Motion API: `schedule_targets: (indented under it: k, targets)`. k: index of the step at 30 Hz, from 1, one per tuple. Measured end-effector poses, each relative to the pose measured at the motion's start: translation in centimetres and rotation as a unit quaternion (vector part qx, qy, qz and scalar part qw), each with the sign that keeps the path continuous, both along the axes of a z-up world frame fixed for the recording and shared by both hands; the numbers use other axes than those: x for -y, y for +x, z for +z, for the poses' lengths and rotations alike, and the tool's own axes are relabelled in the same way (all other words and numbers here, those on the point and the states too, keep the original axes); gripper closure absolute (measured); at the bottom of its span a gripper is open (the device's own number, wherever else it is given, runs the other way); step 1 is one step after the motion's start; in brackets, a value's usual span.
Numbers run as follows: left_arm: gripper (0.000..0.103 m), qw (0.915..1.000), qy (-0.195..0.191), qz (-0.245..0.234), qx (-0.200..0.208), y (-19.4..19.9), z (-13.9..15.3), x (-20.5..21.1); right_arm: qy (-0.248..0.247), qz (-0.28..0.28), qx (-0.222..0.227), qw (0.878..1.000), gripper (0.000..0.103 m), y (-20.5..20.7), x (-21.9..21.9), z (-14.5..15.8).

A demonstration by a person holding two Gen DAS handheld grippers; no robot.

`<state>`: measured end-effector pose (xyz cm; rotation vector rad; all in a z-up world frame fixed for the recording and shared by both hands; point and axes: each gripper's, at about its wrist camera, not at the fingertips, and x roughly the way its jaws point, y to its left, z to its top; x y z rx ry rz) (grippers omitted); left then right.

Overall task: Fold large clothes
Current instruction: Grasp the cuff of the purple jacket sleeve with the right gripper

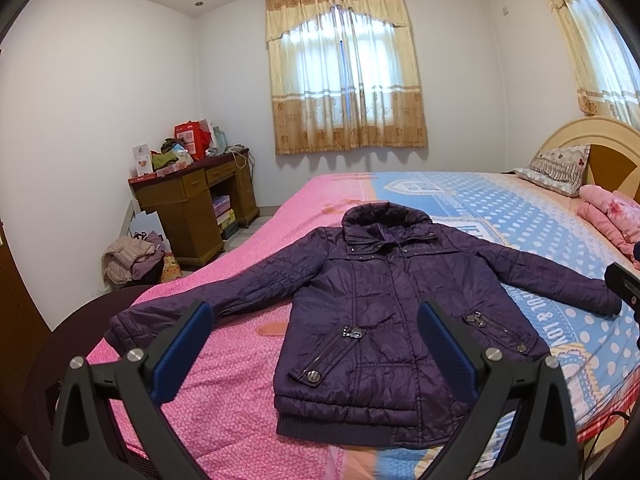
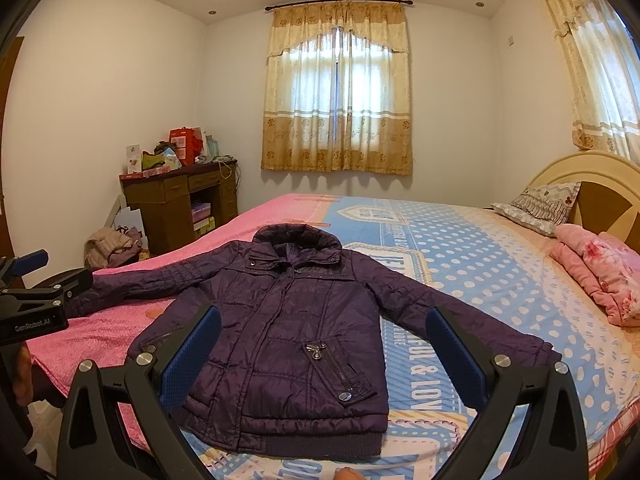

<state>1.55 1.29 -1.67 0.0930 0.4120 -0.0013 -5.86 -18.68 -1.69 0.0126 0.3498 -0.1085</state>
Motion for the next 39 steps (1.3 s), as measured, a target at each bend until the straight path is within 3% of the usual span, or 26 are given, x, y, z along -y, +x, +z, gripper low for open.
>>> schedule_targets:
  k: [14, 19, 23, 32, 39]
  targets:
    - [0.000, 0.9988, 0.011, -0.012, -0.047, 2.3, -2.9, 1.4, 0.007, -0.029, -0.043, 0.999, 0.001, 2.4, 2.8, -2.8]
    - [0.000, 0.9961, -0.011, -0.032, -0.081, 4.1, -4.8, 1.9, 0.043, -0.061, -0.070, 0.995, 0.001, 4.2, 7.1, -5.1]
    - [0.000, 0.9937, -0.019, -0.049, -0.099, 5.7, -6.5, 3.1, 0.114, -0.125, -0.093, 0.981, 0.001, 5.0, 13.7, -7.5]
    - [0.000, 0.9874, 0.002, -0.082, -0.135, 10.1, -10.0, 6.9, 0.126, -0.230, -0.134, 0.956, 0.001, 4.9, 23.2, -12.0]
    - [0.000, 0.9863, 0.021, -0.087, -0.139, 12.5, -10.9, 8.3, 0.203, -0.297, -0.142, 0.922, 0.001, 3.1, 31.5, -14.0]
